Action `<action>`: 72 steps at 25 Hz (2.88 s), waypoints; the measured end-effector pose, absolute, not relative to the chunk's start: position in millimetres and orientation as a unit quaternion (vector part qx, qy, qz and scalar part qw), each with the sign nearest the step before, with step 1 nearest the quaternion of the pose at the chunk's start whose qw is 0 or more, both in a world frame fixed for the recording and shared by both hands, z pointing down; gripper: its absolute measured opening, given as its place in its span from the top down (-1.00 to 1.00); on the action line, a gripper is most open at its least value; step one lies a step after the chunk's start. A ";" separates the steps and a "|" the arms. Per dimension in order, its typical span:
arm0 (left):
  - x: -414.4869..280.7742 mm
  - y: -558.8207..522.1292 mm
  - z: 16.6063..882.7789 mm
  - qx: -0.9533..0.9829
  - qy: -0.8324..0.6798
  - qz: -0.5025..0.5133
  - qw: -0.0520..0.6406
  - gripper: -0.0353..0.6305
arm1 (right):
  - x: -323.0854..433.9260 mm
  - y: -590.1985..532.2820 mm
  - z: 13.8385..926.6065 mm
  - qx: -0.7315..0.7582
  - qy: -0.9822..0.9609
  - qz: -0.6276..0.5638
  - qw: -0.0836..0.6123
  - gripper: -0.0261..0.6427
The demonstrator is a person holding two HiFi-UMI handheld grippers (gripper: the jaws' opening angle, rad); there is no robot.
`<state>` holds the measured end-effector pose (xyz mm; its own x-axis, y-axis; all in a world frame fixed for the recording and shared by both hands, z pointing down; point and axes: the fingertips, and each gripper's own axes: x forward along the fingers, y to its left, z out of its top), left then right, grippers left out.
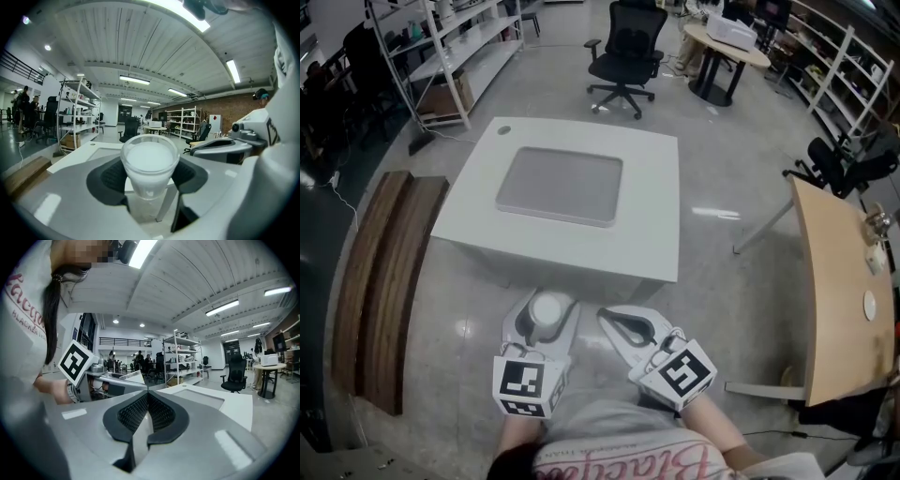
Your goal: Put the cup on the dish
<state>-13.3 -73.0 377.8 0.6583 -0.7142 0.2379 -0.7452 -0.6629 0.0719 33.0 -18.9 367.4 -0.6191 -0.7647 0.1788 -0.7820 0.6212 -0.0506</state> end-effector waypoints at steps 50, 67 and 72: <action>85.2 -394.1 562.2 0.913 -0.296 0.264 0.094 0.12 | 56.2 -289.8 469.5 0.502 -0.825 0.175 0.191 0.91; 31.5 -347.0 520.2 0.908 -0.347 0.184 0.143 -0.59 | 78.3 -246.9 435.9 0.558 -0.811 0.150 0.095 0.92; 15.4 -304.0 486.6 0.911 -0.372 0.134 0.114 0.06 | 73.1 -212.3 426.4 0.537 -0.828 0.129 0.095 0.93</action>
